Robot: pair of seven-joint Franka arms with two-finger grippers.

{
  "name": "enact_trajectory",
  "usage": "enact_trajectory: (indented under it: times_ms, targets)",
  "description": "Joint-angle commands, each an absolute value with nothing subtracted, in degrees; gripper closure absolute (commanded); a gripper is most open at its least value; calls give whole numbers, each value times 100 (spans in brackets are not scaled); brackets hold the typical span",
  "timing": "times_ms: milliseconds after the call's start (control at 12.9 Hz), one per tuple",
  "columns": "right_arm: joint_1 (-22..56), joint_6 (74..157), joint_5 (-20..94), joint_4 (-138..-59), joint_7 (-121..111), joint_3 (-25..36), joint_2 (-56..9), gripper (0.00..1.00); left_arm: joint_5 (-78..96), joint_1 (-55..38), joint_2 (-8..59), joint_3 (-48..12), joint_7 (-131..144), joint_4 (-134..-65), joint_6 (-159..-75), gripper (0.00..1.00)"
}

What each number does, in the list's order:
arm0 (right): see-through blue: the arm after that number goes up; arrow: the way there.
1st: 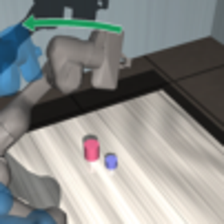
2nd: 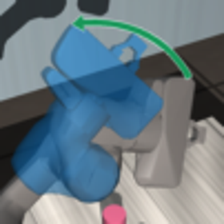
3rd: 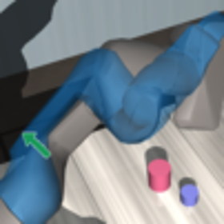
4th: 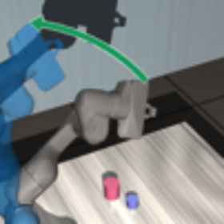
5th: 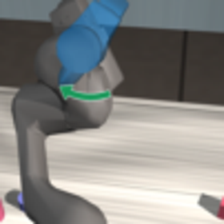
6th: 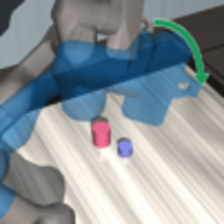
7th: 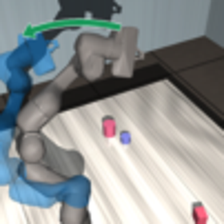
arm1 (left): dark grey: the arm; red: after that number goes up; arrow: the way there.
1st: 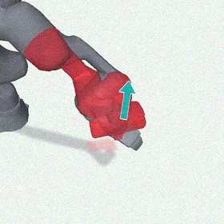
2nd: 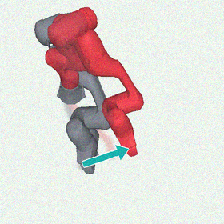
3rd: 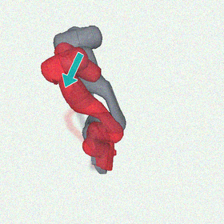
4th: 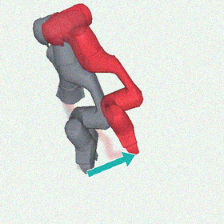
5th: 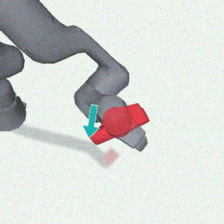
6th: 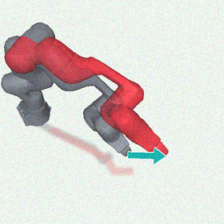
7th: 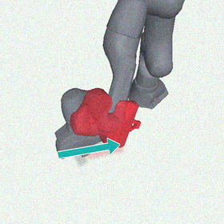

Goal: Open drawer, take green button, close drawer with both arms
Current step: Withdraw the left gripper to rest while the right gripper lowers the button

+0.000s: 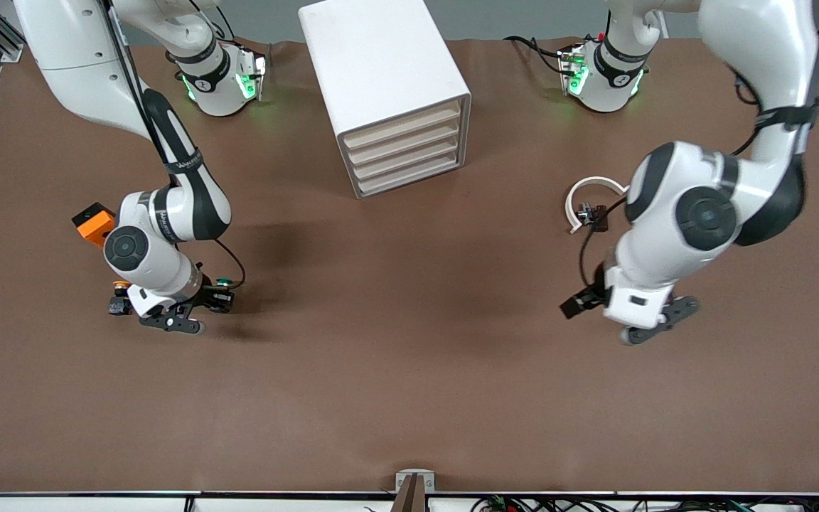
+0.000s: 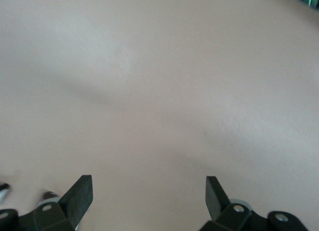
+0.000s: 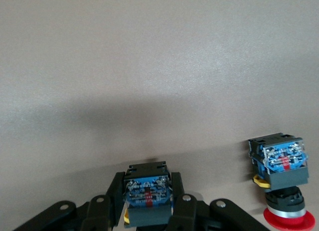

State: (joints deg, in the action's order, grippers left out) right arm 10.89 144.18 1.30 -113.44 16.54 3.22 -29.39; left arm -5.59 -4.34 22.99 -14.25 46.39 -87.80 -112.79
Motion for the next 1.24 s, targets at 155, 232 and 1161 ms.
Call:
enact_trajectory:
  times_ms: [155,232,1161]
  targets:
    - [1098,14440,149,-11259,1679,316,-3015,100,-686,-106,1407,-1450,3967,-8912,-10873,0]
    - [1107,14440,158,-11259,1679,316,-3015,100,-677,-10,1293,-1450,3659,-8912,-10768,0]
    - [1213,14528,158,-11250,1714,308,-3120,92,-563,545,-61,-1398,1584,-8991,-9502,0]
